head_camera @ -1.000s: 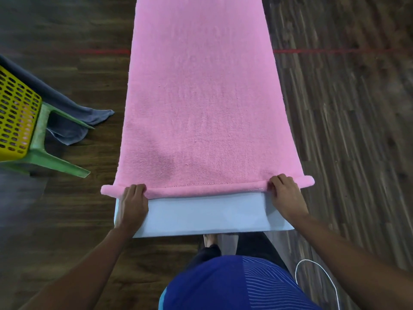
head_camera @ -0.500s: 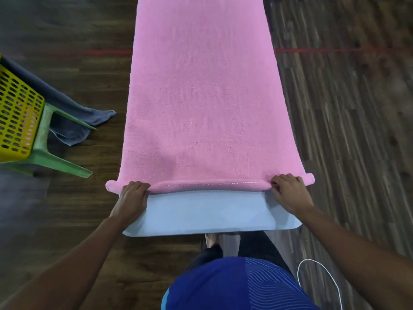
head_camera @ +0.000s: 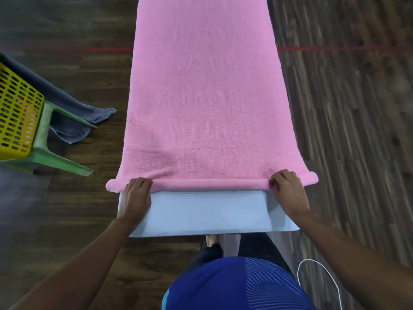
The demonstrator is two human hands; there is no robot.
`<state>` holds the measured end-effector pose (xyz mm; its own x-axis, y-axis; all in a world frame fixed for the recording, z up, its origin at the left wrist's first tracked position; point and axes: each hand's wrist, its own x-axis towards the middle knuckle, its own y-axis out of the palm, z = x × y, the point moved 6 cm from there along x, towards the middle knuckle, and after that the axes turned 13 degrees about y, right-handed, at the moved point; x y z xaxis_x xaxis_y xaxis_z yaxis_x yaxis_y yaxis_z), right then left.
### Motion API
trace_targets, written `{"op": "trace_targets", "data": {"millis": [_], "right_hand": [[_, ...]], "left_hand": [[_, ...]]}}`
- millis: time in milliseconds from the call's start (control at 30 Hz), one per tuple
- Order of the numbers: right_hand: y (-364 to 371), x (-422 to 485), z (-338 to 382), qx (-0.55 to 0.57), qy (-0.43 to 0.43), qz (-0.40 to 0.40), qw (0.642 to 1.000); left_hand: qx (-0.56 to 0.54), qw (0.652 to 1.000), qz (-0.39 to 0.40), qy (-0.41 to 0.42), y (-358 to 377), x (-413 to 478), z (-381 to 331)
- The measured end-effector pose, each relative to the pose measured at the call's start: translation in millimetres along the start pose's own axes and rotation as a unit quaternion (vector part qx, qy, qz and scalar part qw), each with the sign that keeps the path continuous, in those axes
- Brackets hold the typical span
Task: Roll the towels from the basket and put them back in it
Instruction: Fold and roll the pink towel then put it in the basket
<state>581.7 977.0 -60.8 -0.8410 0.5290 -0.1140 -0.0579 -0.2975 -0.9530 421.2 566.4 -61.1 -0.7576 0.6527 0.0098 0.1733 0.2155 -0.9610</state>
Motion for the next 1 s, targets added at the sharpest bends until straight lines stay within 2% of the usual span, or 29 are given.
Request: {"op": "trace_targets", "data": {"millis": [133,267,400,500,567,667,700,800,900,1000], "right_hand": [[9.3,-12.4,-1.8,-0.03,-0.033,0.035,0.998],[4.1,2.8,-0.8,-0.047,-0.003,0.051,0.998],[3.1,14.9,-2.8,-0.11,0.002,0.126,0.986],[4.5,15.6,-6.5,-0.061,0.048,0.188,0.979],[2.2,17.2,-6.5,-0.026,0.059,0.153,0.986],[-6.3,20.5,-6.4,-0.086,0.026,0.01,0.996],[-6.8,20.0,-3.8,-0.085,0.009,-0.011,0.996],[-0.5,15.8,1.0,-0.041,-0.027,-0.004,0.999],[7.8,7.8,1.7,-0.05,-0.051,0.01,0.997],[7.4,9.7,0.7,-0.054,-0.024,0.01,0.998]], "left_hand": [[0.009,0.999,0.029,0.017,5.8,-5.9,-0.7],[-0.008,0.999,0.045,-0.019,-1.3,8.8,2.5],[-0.027,0.995,0.09,-0.014,-3.0,13.1,5.6],[-0.049,0.993,0.1,-0.032,0.2,13.2,11.6],[-0.043,0.995,0.066,-0.054,-2.1,14.8,14.5],[0.036,0.997,0.017,-0.07,-8.5,18.5,17.2],[0.05,0.996,0.007,-0.068,-9.4,19.7,17.1],[0.018,0.999,-0.015,-0.042,-7.3,22.1,10.9],[0.008,1.0,-0.015,-0.006,1.8,11.9,2.9],[0.005,1.0,-0.007,-0.009,3.0,9.1,1.7]]}}
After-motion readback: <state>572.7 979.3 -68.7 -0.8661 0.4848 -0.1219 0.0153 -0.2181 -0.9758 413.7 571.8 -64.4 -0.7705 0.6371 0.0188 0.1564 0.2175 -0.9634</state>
